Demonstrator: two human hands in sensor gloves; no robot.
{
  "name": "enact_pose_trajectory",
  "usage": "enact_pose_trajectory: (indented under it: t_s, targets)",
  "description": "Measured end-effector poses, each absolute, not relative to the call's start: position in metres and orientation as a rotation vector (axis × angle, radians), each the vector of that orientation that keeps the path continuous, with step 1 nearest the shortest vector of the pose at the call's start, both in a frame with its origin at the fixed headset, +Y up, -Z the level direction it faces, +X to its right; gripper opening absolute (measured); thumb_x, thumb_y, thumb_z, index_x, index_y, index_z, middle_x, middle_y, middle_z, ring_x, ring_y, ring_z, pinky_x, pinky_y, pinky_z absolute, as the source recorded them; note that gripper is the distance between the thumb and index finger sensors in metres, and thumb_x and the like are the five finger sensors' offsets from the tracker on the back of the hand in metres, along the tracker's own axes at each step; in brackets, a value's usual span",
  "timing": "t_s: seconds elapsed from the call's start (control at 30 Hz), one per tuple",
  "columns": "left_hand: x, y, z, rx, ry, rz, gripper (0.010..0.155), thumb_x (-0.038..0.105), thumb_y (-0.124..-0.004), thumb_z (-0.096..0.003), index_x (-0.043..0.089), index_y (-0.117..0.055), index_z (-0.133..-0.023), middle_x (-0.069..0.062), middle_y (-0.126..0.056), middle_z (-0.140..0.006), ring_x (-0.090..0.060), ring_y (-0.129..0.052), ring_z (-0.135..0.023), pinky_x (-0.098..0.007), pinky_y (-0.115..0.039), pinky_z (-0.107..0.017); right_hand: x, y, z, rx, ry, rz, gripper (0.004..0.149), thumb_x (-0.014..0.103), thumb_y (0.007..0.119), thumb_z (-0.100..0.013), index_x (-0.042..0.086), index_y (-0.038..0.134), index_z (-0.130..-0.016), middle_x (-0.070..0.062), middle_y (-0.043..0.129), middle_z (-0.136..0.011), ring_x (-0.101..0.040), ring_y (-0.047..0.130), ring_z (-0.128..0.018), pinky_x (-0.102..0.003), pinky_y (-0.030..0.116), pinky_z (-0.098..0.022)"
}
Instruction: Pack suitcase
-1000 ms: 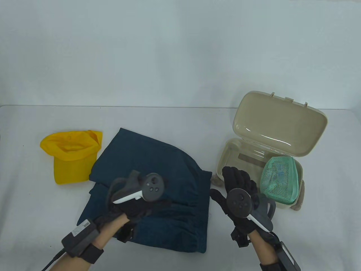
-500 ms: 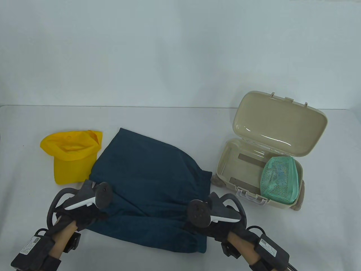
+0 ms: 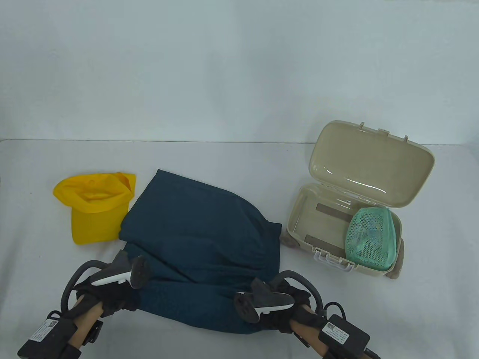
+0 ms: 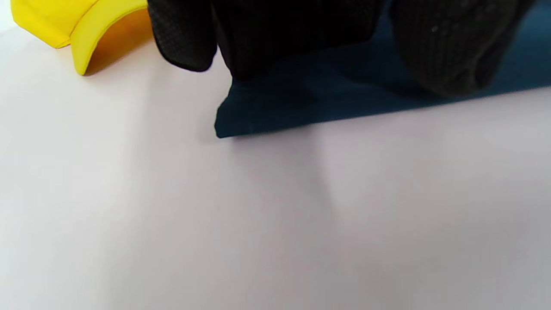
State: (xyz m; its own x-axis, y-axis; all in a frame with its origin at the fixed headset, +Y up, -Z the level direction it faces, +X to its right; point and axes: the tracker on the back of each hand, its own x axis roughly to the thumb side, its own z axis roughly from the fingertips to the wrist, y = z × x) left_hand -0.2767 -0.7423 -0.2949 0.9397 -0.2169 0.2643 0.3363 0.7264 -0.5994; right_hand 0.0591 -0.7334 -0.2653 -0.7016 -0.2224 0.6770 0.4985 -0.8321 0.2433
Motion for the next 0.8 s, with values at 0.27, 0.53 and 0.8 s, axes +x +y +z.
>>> enact_pose_trajectory:
  t_s: [0.27, 0.53, 0.8]
  targets:
    - [-0.273, -0.749, -0.292, -0.652, -0.174, -0.442, 0.082, 0.053, -0.081, -0.0434, 0.035, -0.035, -0.110, -0.003, -0.045, -0.119, -0.028, -0.065, -0.107, -0.045, -0.063, -0.079, 0.068, -0.742, -0.262, -0.811, -0.455, -2.397, 0.083, 0.067, 0.068, -0.042, 0.018, 0.053, -0.108, -0.007, 0.071, -0.105, -0.035, 0.080, -0.094, -0.058, 0.069, -0.067]
    - [-0.269, -0.751, -0.289, -0.578, -0.199, -0.460, 0.063, 0.049, -0.080, -0.0448, 0.029, -0.055, -0.100, -0.007, -0.057, -0.114, -0.032, -0.078, -0.098, -0.043, -0.075, -0.073, 0.063, -0.751, -0.253, -0.862, -0.225, -2.360, 0.061, 0.055, 0.075, -0.044, 0.025, 0.065, -0.096, -0.003, 0.084, -0.090, -0.023, 0.094, -0.079, -0.047, 0.079, -0.061]
    - [-0.273, -0.747, -0.291, -0.543, -0.186, -0.426, 0.044, 0.041, -0.078, -0.0482, 0.029, -0.072, -0.090, -0.003, -0.064, -0.111, -0.028, -0.083, -0.096, -0.041, -0.079, -0.070, 0.063, -0.747, -0.257, -0.840, -0.186, -2.429, 0.045, 0.045, 0.075, -0.047, 0.030, 0.074, -0.089, 0.002, 0.092, -0.082, -0.017, 0.100, -0.071, -0.042, 0.083, -0.057]
